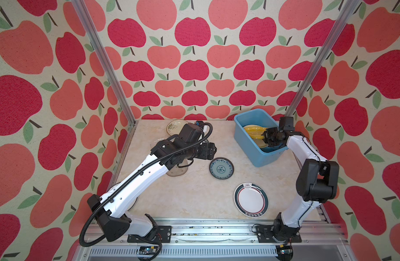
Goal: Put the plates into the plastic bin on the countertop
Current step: 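Carry the yellow plate with the right gripper over the blue bin, then lower the yellow plate onto the cream plate in the bin and open the right gripper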
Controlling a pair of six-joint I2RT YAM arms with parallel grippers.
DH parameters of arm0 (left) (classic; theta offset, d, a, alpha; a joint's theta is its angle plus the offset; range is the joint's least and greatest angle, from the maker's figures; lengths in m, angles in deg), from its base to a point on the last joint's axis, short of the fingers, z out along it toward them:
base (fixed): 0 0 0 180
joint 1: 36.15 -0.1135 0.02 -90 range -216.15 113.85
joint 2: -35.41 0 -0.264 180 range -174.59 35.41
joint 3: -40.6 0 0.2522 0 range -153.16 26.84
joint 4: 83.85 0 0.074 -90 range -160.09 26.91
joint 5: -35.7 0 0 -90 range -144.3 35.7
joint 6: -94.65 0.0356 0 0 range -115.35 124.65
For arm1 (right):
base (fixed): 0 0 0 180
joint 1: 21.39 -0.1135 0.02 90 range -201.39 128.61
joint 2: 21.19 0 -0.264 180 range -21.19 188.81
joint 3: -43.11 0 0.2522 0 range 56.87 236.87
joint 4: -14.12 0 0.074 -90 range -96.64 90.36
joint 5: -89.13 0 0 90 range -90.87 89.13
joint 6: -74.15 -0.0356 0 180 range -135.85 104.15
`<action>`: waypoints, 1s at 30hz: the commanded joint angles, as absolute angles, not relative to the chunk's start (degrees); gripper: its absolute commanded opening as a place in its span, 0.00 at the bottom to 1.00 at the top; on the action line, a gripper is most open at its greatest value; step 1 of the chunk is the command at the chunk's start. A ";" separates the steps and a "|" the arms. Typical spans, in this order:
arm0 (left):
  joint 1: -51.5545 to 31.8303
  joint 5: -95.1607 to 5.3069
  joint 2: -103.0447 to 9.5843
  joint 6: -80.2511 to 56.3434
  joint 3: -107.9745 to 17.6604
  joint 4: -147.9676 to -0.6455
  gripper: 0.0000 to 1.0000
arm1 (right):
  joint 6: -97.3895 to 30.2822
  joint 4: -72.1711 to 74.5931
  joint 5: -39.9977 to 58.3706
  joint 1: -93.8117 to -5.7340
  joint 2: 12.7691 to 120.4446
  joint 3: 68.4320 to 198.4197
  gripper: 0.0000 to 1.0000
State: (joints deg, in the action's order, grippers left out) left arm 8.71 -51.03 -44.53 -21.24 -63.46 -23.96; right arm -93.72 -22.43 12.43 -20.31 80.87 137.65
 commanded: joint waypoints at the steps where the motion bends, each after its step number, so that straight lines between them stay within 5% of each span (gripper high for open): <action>1: 8.94 -52.06 -45.74 -20.04 -65.48 -21.86 0.84 | -91.19 -18.39 11.69 -20.55 81.42 139.49 0.00; 18: 8.08 -51.56 -48.37 -20.99 -66.49 -20.70 0.85 | -83.79 -24.08 7.91 -21.61 88.28 138.74 0.03; 30: 7.64 -52.20 -49.10 -21.18 -68.43 -18.98 0.85 | -78.61 -31.88 4.06 -21.55 89.33 141.52 0.35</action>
